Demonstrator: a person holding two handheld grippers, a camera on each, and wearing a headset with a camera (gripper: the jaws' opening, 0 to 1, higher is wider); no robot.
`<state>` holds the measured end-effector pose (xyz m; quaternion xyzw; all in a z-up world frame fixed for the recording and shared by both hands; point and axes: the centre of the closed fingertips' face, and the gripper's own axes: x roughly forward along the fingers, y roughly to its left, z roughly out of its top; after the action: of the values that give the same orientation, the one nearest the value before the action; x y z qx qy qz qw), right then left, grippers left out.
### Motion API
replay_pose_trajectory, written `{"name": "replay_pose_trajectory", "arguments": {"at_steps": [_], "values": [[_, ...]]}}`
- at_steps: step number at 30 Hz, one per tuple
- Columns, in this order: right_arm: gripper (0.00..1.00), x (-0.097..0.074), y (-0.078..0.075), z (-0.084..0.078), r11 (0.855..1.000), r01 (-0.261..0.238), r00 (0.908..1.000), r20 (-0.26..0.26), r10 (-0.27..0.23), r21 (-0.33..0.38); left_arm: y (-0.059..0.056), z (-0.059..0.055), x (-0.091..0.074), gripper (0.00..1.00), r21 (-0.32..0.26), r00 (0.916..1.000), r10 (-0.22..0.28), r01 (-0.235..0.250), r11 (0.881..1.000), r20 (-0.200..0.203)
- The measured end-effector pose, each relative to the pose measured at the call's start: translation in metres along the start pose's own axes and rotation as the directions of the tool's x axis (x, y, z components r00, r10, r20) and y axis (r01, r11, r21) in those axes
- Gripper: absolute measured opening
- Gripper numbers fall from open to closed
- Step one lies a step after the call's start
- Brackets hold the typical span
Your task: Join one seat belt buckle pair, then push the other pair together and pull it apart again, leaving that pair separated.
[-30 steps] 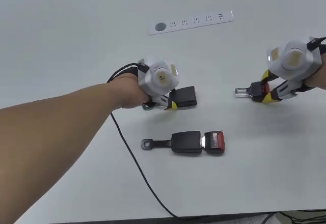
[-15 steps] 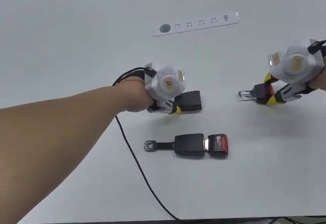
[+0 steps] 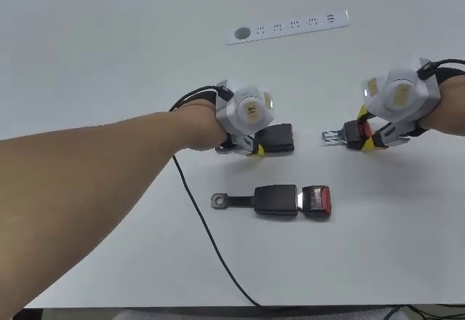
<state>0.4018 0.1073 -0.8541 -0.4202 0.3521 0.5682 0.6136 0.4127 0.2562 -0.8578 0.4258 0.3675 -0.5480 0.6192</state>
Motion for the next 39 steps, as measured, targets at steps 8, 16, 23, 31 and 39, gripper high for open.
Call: {"name": "replay_pose_trajectory", "arguments": {"at_steps": [8, 16, 23, 31, 39], "values": [[0.33, 0.011, -0.001, 0.025, 1.000, 0.009, 0.9996, 0.029, -0.009, 0.009, -0.001, 0.002, -0.001, 0.31, 0.003, 0.9999, -0.001, 0.001, 1.000, -0.010], [0.33, 0.020, -0.002, 0.043, 1.000, 0.014, 0.9992, 0.037, -0.015, 0.017, -0.002, 0.002, -0.002, 0.31, -0.001, 0.9999, -0.002, 0.002, 1.000, -0.011], [0.33, 0.020, -0.003, 0.043, 0.999, 0.031, 0.9993, 0.022, -0.031, -0.012, -0.003, 0.002, -0.003, 0.31, 0.000, 0.9999, -0.002, 0.002, 1.000, -0.010], [0.33, 0.022, -0.005, 0.052, 0.999, 0.046, 0.9984, 0.035, -0.045, -0.028, -0.004, 0.003, -0.004, 0.31, 0.007, 0.9999, -0.003, 0.003, 1.000, -0.016], [0.33, 0.027, -0.011, 0.057, 0.999, 0.045, 0.9978, 0.049, -0.046, 0.015, -0.002, 0.002, -0.002, 0.30, 0.008, 1.0000, -0.003, 0.003, 1.000, -0.007]]}}
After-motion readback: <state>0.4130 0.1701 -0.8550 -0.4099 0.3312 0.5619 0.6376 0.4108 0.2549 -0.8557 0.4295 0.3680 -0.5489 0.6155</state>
